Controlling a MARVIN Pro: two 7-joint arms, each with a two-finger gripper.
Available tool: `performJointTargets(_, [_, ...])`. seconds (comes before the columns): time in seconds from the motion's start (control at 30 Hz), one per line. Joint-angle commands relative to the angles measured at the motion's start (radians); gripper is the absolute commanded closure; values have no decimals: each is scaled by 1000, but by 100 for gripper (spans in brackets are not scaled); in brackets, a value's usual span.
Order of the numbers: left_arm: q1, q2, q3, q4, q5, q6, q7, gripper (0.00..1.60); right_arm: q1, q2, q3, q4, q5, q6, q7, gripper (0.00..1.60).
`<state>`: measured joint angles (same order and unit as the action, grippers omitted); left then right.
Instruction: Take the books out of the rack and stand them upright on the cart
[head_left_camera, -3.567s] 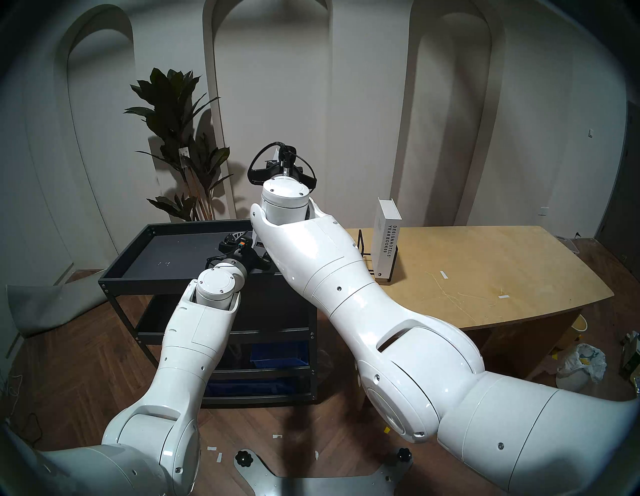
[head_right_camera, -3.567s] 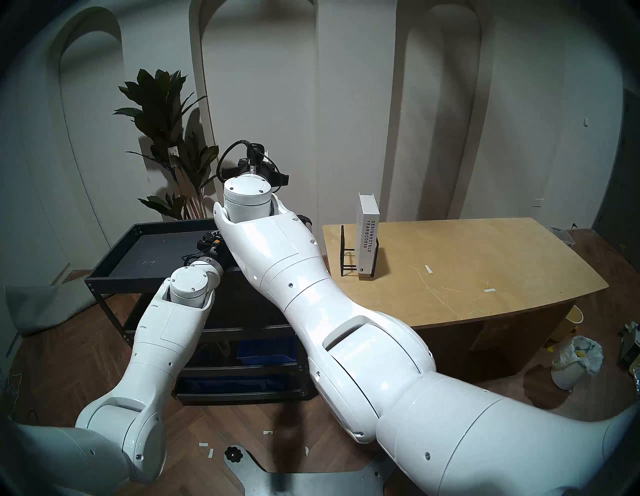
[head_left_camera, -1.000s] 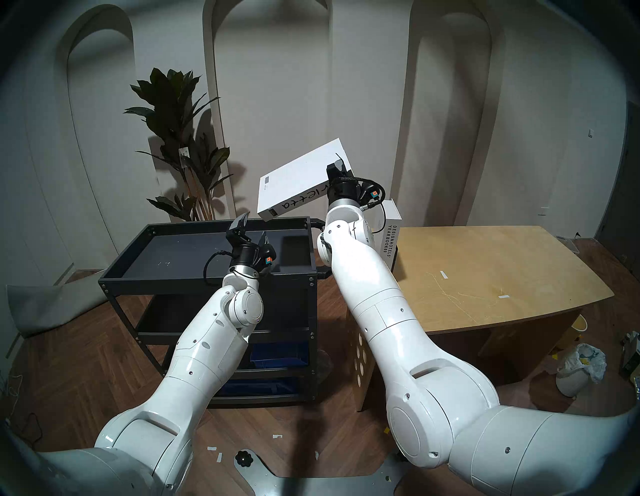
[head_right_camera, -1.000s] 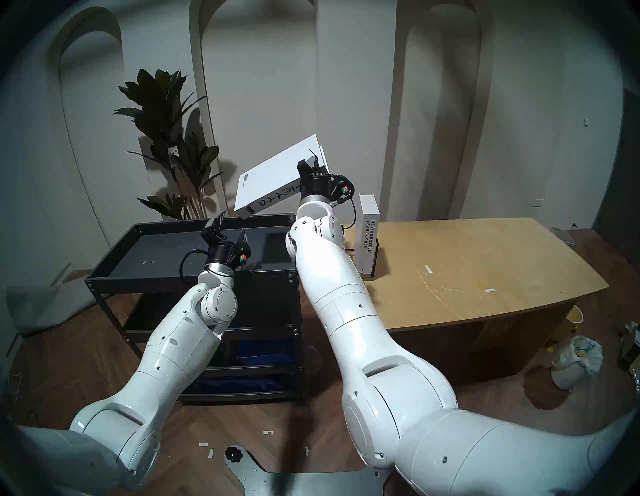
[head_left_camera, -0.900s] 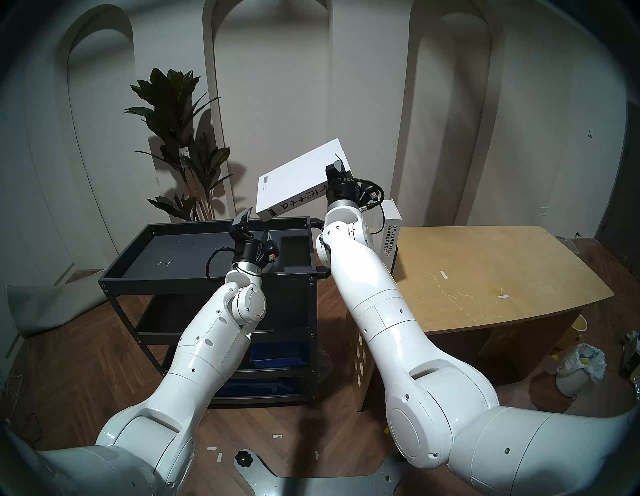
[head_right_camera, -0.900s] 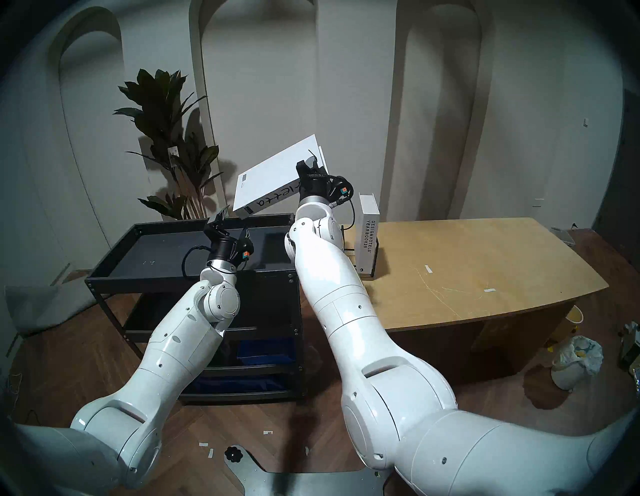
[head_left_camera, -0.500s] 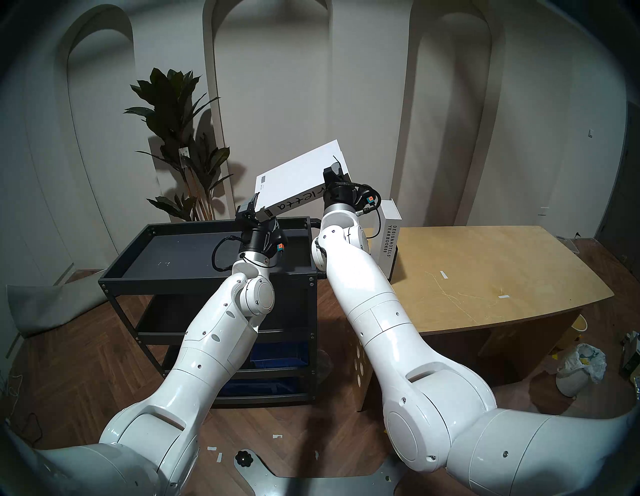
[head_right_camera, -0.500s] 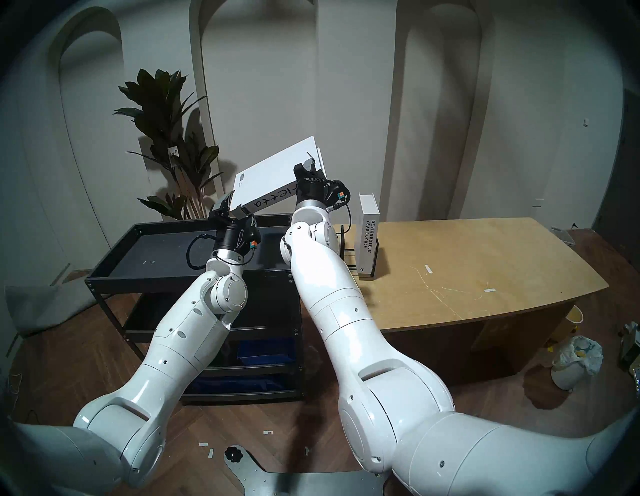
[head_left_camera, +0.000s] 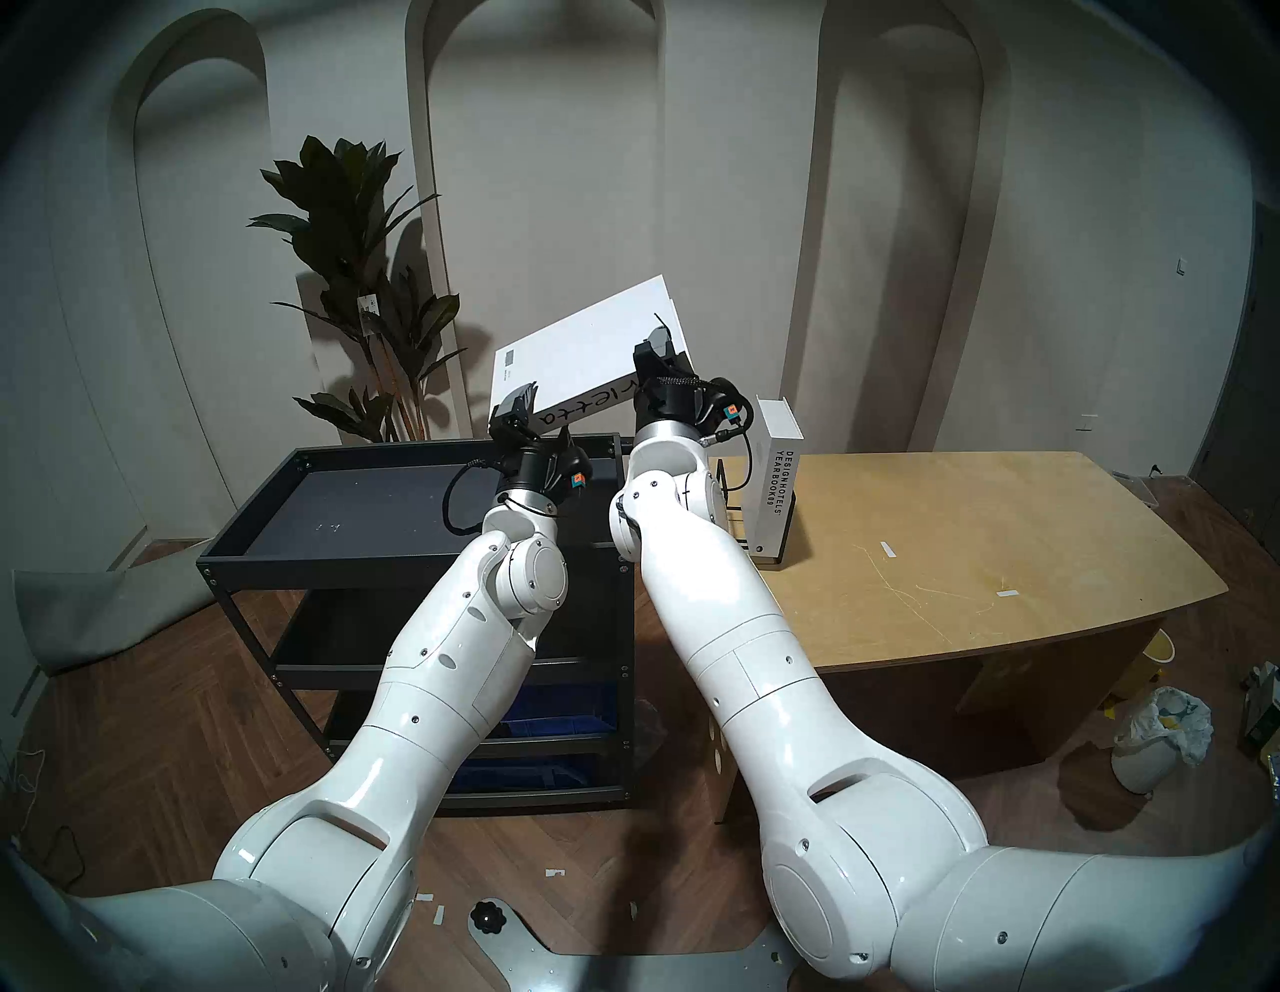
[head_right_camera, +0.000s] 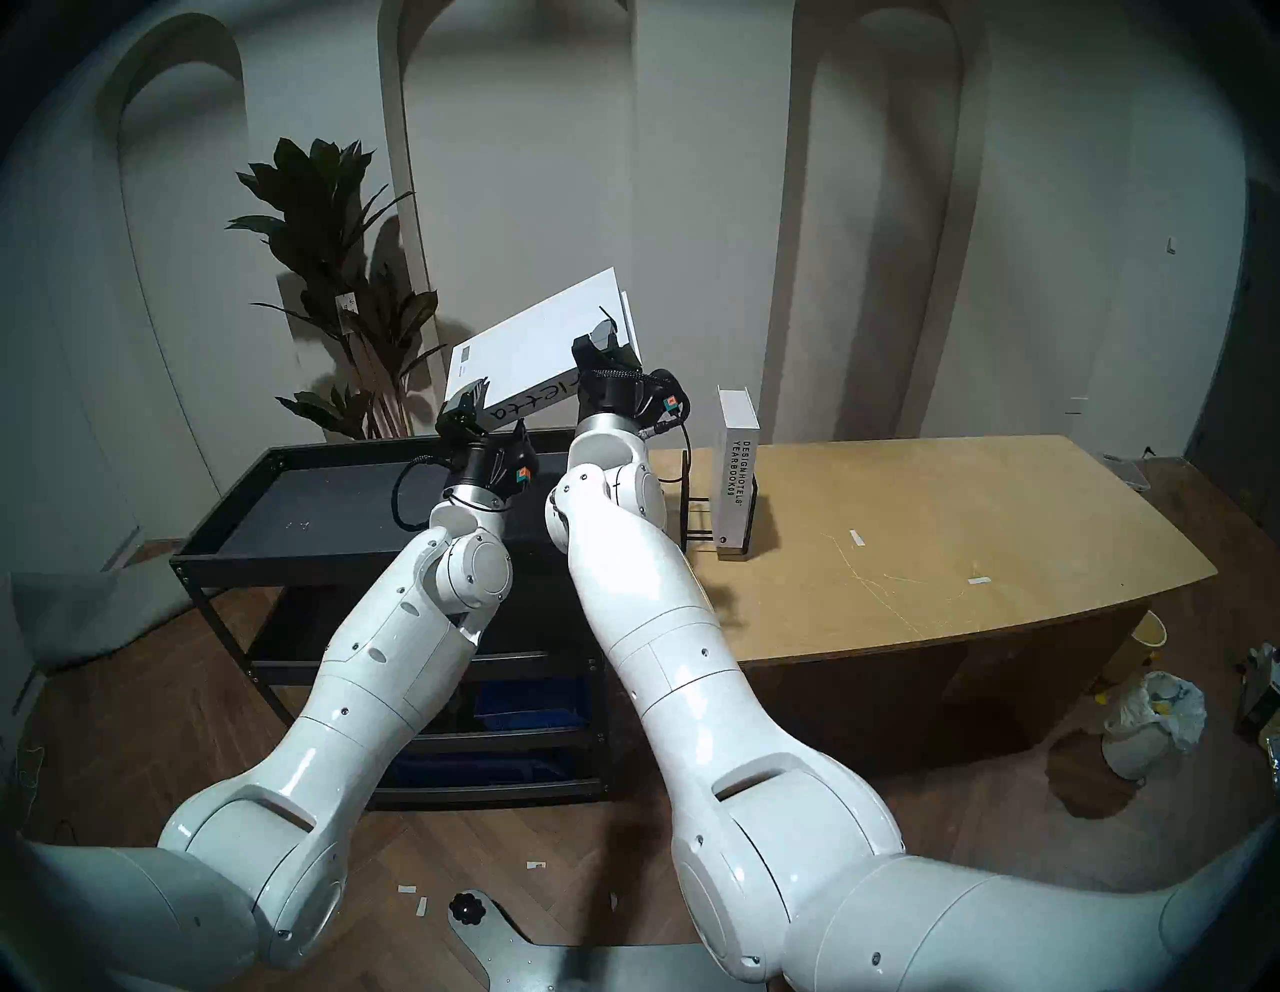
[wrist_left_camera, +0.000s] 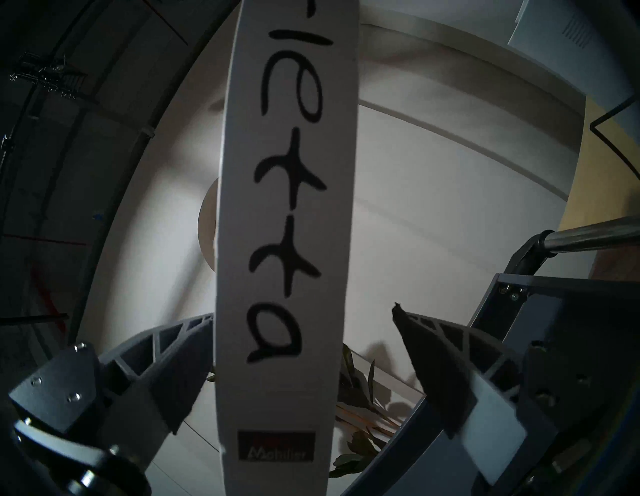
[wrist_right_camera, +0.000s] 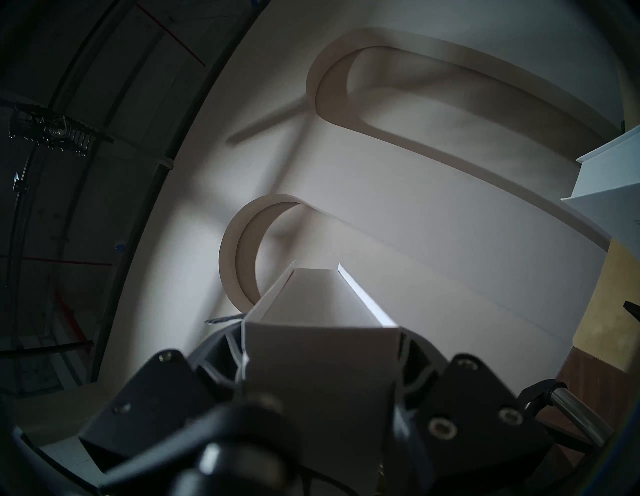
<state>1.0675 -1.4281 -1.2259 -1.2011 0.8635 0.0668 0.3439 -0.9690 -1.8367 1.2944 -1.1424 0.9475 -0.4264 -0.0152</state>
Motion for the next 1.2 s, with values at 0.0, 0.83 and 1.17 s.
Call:
performJointTargets(0.0, [-51,-12,9,-20,18,-13,28,0,-14,-2,-7,-64,-10,-3,-13,160])
performJointTargets(0.83, [-86,-59,5,77,15,-10,55,79,-77,9,-36,-158,-35,8,-81,160])
performJointTargets(1.17, [-82,-51,3,60,6,-40,37,160,-86,28,-56,-167,-78,8,-98,160])
